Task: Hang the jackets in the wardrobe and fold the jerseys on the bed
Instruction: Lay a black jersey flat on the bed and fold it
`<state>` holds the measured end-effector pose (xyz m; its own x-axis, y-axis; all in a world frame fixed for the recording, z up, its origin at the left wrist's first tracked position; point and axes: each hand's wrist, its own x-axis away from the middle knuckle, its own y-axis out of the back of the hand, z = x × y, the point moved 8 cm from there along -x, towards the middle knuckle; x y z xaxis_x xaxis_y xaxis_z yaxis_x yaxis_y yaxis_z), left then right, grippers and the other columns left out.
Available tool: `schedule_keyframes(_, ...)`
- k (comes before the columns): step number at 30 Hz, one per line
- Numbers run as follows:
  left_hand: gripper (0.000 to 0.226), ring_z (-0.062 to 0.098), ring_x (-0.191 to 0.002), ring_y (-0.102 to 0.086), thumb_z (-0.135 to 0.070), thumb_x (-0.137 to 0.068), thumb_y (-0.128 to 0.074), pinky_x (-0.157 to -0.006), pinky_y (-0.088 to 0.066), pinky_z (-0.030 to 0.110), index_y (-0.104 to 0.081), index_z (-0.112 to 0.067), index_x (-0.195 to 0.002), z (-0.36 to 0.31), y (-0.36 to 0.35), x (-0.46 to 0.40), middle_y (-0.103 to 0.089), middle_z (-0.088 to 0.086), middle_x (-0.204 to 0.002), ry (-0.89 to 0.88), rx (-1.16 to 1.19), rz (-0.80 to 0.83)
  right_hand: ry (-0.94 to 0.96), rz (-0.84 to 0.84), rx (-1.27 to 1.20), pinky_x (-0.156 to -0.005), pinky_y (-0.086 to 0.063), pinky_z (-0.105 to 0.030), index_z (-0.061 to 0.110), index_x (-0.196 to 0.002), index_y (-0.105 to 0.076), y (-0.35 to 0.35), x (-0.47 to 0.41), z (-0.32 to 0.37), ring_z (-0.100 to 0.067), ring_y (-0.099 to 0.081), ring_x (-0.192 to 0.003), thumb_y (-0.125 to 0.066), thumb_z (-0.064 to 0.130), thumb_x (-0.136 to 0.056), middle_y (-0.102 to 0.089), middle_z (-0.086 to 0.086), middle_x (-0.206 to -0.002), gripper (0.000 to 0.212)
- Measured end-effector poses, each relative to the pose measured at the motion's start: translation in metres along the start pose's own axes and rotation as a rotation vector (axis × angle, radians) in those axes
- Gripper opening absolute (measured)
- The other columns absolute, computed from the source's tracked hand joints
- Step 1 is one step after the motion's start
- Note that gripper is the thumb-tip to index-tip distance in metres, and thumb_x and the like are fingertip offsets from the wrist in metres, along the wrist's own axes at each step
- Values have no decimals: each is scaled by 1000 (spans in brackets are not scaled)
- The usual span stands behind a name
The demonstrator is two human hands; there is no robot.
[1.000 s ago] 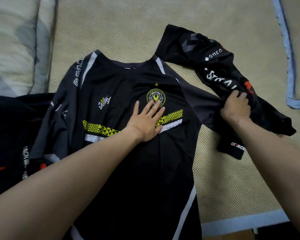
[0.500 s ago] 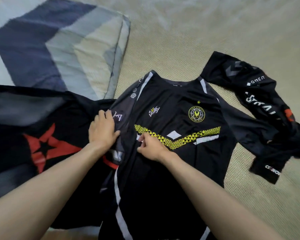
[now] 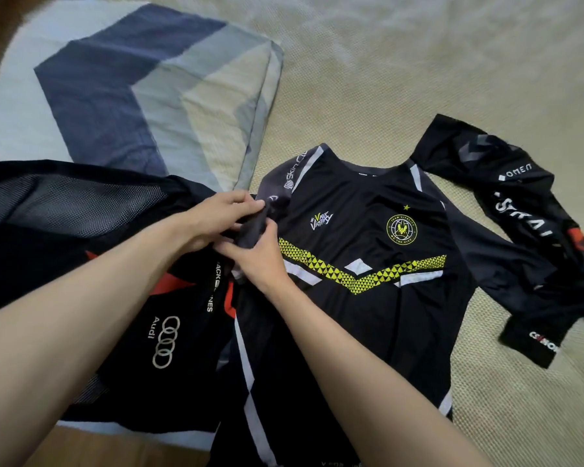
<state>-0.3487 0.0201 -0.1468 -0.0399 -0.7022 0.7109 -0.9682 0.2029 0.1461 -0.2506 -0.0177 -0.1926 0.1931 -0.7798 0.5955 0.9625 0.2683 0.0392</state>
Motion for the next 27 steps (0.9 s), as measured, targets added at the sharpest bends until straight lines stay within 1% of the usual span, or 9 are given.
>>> schedule_keyframes(5, 35, 20, -104, -65, -30, -86, -59, -84, -51, 36, -68, -33, -119, 15, 7, -2, -61, -4, -123, 152, -73, -68, -59, -211, -139, -81, -57, -37, 10, -99, -64, 34, -8, -3, -21, -66, -87, -57, 6, -83, -71, -5, -94, 17)
schedule_keyframes(7, 43, 21, -91, -62, -16, -88, -51, -78, -49, 34, -60, -36, -125, 23, -3, -2, -61, 0, -109, 197, -69, -20, -137, -147, -361, -76, -52, -35, 8, -93, -65, 42, -8, -10, -23, -63, -81, -53, -2, -87, -67, -8, -86, 17)
schedule_keyframes(10, 42, 19, -75, -56, -14, -92, -58, -66, -50, 31, -54, -32, -130, 26, -20, -4, -59, 5, -97, 193, -14, 19, -233, 4, -651, -87, -59, -42, -1, -113, -68, 52, -1, -15, -30, -73, -89, -57, 0, -95, -75, -18, -104, 21)
schedule_keyframes(13, 40, 21, -88, -58, -30, -86, -73, -75, -54, 37, -60, -33, -124, 16, -19, -12, -63, 4, -110, 101, -22, -64, -247, 20, -568, -96, -58, -50, 3, -127, -65, 75, 7, -24, -31, -73, -105, -66, 5, -94, -75, -16, -118, 33)
schedule_keyframes(15, 39, 19, -89, -60, -31, -86, -75, -77, -53, 38, -61, -34, -122, 7, -28, -14, -64, 2, -111, 68, -43, -28, -240, 54, -517, -94, -58, -50, 5, -126, -64, 88, 13, -26, -29, -72, -100, -67, -1, -89, -75, -14, -117, 38)
schedule_keyframes(18, 39, 9, -56, -58, -8, -93, -68, -56, -53, 27, -61, -29, -125, -7, -45, -15, -63, 5, -85, 12, -13, 32, -215, 83, -504, -86, -53, -46, 6, -107, -63, 107, 20, -25, -28, -63, -91, -59, -12, -77, -67, -16, -100, 36)
schedule_keyframes(20, 42, 10, -47, -60, -2, -95, -62, -47, -54, 24, -61, -28, -129, -17, -63, -8, -64, 1, -70, 53, 90, 166, -200, 31, -491, -77, -49, -39, 10, -96, -62, 126, 23, -26, -24, -57, -85, -54, -5, -69, -60, -12, -90, 31)
schedule_keyframes(23, 44, 22, -63, -73, 1, -97, -54, -52, -59, 28, -63, -28, -129, -36, -96, 1, -65, 0, -76, 119, 67, 400, -127, -189, -373, -68, -40, -32, 9, -88, -63, 181, 25, -27, -20, -51, -80, -53, 2, -77, -55, -8, -83, 16)
schedule_keyframes(27, 55, 23, -78, -68, 18, -89, -51, -57, -56, 20, -53, -18, -131, -65, -125, -29, -68, 10, -118, -184, -375, 263, -158, -458, -138, -54, -47, -23, 12, -86, -68, 270, 25, -47, -20, -63, -70, -53, 14, -93, -66, -1, -72, 16)
